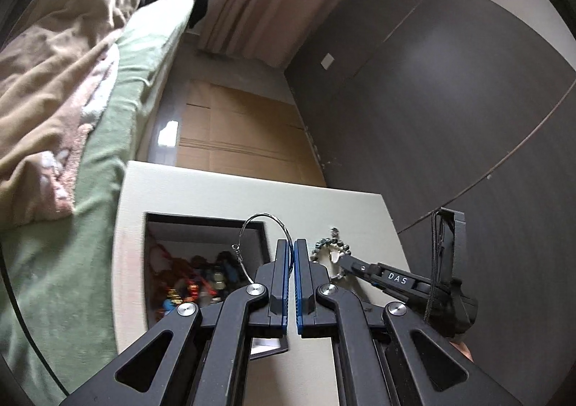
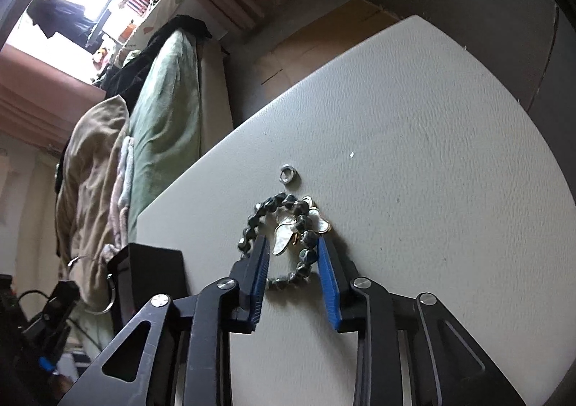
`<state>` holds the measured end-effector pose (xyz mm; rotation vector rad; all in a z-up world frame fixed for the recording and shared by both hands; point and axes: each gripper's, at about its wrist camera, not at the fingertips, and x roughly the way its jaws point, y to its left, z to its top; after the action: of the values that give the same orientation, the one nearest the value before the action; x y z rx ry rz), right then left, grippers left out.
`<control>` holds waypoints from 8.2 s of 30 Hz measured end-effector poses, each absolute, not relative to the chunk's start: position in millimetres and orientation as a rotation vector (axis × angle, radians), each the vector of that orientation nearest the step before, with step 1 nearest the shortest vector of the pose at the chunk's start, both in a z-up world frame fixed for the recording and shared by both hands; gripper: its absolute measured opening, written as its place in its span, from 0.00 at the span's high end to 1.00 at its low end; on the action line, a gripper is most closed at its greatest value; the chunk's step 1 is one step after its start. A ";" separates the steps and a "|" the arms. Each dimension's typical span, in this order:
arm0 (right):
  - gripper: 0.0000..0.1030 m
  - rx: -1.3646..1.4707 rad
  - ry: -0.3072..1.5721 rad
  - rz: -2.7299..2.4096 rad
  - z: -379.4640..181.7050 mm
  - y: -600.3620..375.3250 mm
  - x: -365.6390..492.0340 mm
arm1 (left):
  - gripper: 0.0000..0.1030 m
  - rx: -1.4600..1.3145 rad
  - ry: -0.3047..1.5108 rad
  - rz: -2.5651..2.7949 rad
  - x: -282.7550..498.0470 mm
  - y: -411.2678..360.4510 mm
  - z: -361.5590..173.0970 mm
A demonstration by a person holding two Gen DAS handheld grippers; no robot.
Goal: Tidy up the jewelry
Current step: 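Release the hoop into the box with the left gripper while the right grasps the green bead bracelet, then lower the green bead bracelet into the box and open the right gripper, then move the left gripper to the white butterfly pendant and close on it, then carry the butterfly pendant into the box with the left gripper while the right grasps the silver ring, then open the left gripper over the box while the right carries the ring in and opens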
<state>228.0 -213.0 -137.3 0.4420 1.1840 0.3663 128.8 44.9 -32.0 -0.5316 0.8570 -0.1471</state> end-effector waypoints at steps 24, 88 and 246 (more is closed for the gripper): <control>0.90 0.517 1.015 0.504 -86.9 -203.4 183.8 | 0.26 -0.704 0.917 -0.026 103.1 81.1 -50.5; 0.40 0.538 0.980 0.465 -59.9 -236.4 174.4 | 0.20 -0.593 0.813 -0.018 107.1 36.4 -23.8; 0.20 0.156 0.887 0.795 -30.0 -109.8 130.9 | 0.27 -0.756 0.783 0.096 63.0 119.1 -25.6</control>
<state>130.9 -109.8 -30.0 0.1565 0.8874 0.7946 63.0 119.1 -25.6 -0.7560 0.7825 0.0961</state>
